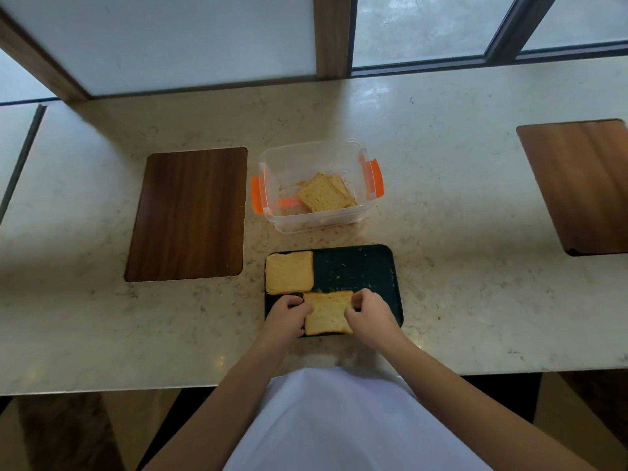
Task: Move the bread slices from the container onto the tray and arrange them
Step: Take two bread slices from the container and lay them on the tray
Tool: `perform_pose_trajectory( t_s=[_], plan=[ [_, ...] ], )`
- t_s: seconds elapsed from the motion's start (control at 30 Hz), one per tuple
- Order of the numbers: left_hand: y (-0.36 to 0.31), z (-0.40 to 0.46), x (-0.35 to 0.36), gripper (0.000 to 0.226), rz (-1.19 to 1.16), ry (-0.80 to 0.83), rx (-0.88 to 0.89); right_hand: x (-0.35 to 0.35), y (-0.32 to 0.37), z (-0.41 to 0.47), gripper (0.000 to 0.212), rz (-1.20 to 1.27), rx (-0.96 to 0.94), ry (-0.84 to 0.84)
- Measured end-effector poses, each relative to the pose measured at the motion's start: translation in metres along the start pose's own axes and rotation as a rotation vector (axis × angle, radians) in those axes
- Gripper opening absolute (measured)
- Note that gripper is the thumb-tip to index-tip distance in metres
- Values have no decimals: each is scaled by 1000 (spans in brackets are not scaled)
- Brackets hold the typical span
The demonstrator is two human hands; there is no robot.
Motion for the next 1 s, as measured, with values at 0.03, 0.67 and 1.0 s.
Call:
perform_pose_trajectory(
  t_s=[0.03, 0.67, 1.0],
  plan=[
    [0, 0, 0, 35, -2, -1, -3, 0, 1, 1, 40, 1, -3, 10],
    [-9, -10, -27, 62, 490, -57, 128, 26, 34, 1, 29, 136, -34, 200],
    [-22, -4, -42, 37, 622, -46, 157, 34, 50, 4, 30, 64, -89, 278]
  ],
)
Point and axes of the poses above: each hand's wrist, its own z-axis towards the middle knuckle, its own x-axis out of the palm, y = z × x, the point moved 3 cm from there along z, towards the middle knuckle, and after that the axes turned 6 degrees about -z, right-handed, at the moved point
